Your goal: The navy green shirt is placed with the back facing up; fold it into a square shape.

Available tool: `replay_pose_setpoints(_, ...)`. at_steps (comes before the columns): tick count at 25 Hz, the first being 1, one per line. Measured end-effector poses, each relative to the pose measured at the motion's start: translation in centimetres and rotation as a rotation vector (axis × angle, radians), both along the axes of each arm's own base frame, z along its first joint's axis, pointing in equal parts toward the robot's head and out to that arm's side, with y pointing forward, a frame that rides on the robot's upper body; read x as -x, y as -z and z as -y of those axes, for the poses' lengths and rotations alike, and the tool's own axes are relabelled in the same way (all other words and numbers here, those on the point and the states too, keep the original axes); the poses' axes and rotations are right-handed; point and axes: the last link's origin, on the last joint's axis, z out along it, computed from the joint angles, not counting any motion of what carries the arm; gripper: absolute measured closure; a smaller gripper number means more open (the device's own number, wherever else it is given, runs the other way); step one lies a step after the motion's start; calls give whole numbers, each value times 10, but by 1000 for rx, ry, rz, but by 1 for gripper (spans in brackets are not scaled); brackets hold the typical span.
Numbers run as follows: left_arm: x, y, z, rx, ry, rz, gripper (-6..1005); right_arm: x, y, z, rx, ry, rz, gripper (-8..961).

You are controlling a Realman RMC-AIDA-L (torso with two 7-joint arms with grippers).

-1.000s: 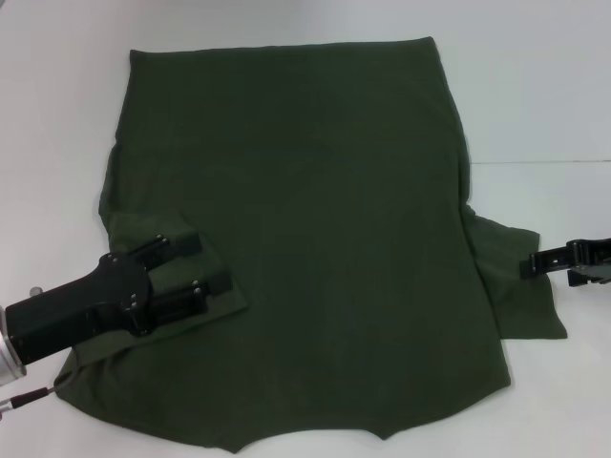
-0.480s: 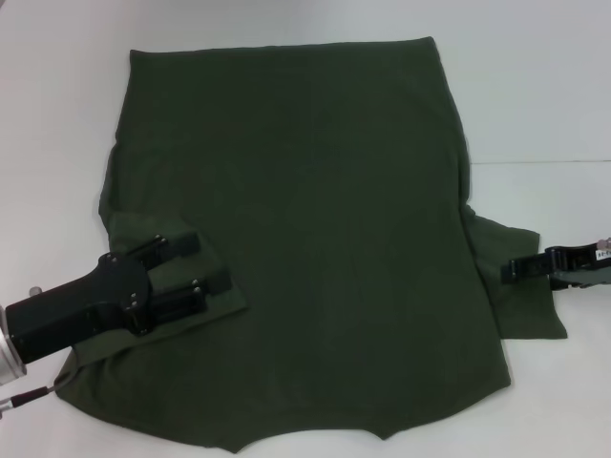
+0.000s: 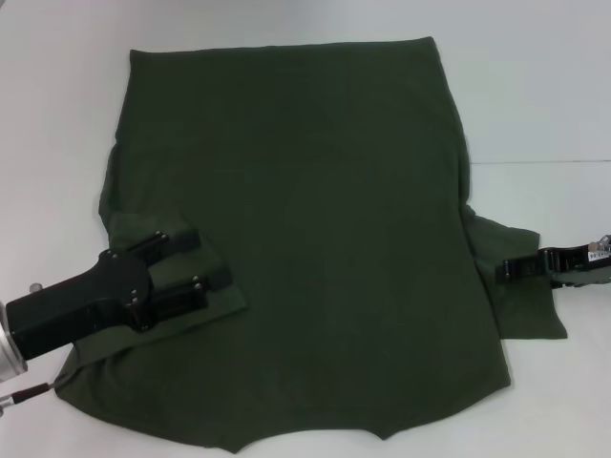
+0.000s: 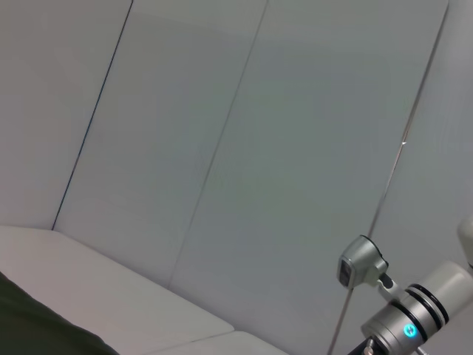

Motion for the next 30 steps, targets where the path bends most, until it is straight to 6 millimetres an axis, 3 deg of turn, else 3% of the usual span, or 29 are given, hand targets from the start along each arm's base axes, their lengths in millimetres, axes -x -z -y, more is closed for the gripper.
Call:
replay_pose_setpoints(18,-3,0,-3,-5,7,1,116,4,2,-2,-6,-7,-7,55)
replay_pose_setpoints(21,-3,0,-4,-6,6,-1,116,4,2,-2,-6,-7,-7,270)
replay_pose_setpoints(30,-5,0,-7,-9,7,-7,126,7,4,-3,15,-20,5,312)
